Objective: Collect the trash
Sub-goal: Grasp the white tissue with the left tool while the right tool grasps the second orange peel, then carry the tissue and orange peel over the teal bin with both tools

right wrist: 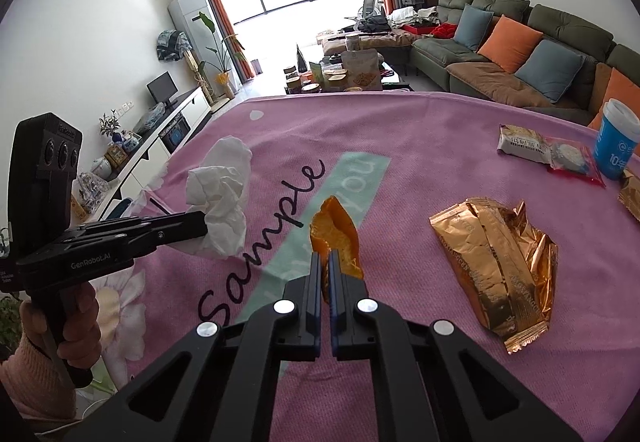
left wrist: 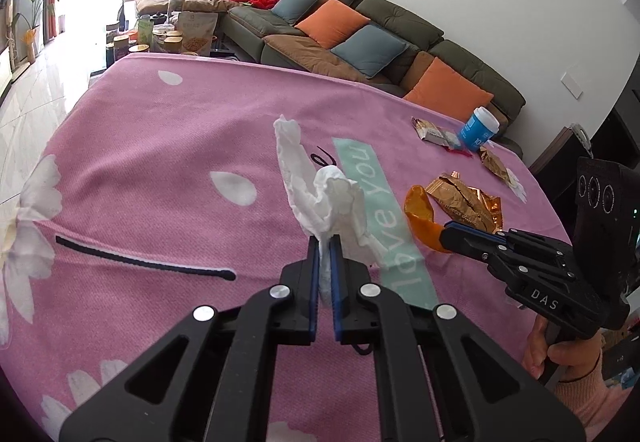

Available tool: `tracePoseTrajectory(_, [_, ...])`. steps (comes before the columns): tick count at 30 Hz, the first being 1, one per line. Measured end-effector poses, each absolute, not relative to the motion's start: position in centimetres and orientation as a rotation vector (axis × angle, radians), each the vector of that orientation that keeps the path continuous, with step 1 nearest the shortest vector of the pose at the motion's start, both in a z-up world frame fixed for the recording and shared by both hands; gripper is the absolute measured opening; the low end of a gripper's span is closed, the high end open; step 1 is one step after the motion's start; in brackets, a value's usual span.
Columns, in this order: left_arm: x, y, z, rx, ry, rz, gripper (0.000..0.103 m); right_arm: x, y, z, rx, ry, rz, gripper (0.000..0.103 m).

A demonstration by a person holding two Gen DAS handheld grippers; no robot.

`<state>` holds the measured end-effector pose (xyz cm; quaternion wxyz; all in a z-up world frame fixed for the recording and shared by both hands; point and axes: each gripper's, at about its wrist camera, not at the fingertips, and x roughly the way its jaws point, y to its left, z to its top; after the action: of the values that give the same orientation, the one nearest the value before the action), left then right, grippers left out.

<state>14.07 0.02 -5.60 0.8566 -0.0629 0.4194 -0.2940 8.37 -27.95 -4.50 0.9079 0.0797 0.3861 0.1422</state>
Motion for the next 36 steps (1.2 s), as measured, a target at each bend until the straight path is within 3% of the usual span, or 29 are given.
tracePoseTrajectory(36, [4.7, 14.8, -4.4, -0.276, 0.787, -0.406, 0.005, 7.8, -17.9, -1.6, 0.205, 0.756, 0.655, 0.002])
